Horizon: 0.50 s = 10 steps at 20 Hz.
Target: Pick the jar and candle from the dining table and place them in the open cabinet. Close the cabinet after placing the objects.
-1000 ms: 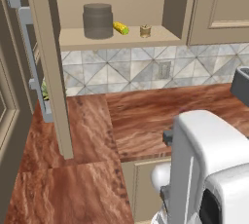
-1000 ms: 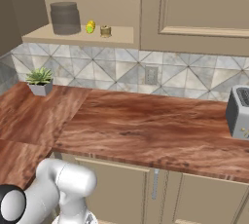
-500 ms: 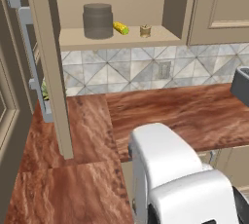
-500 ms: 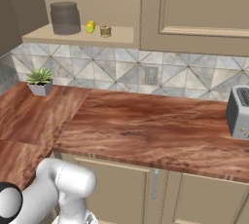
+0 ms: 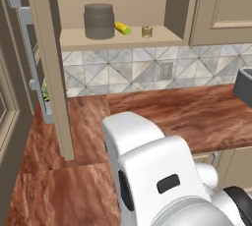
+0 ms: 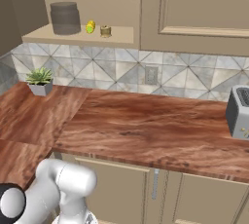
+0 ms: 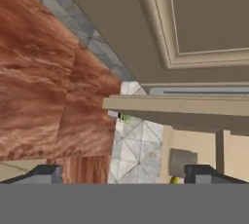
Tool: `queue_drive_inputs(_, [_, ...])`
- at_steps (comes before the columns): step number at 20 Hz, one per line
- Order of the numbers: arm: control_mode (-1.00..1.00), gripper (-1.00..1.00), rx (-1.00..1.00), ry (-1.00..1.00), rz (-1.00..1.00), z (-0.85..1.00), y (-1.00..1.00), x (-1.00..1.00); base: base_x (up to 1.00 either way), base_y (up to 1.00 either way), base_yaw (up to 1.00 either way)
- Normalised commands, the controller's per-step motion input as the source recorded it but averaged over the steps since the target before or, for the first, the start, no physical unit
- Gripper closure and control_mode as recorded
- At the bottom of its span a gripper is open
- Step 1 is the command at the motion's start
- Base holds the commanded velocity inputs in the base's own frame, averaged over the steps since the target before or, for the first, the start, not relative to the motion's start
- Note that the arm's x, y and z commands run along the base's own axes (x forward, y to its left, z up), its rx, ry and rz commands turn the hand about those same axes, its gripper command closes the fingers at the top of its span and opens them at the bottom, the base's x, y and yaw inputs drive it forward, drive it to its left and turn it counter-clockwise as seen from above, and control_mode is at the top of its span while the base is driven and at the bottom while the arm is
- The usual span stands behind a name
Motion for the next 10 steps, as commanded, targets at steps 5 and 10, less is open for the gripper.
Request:
queue_drive_inputs(5, [-1.00, -1.00, -0.05, 0.00, 0.15, -0.44, 0.00, 0.49, 0.00, 0.00, 0.00])
queue_drive_inputs(10, [-1.00, -1.00, -0.06, 0.00, 0.13, -0.44, 0.00, 0.58, 0.00, 0.00, 0.00])
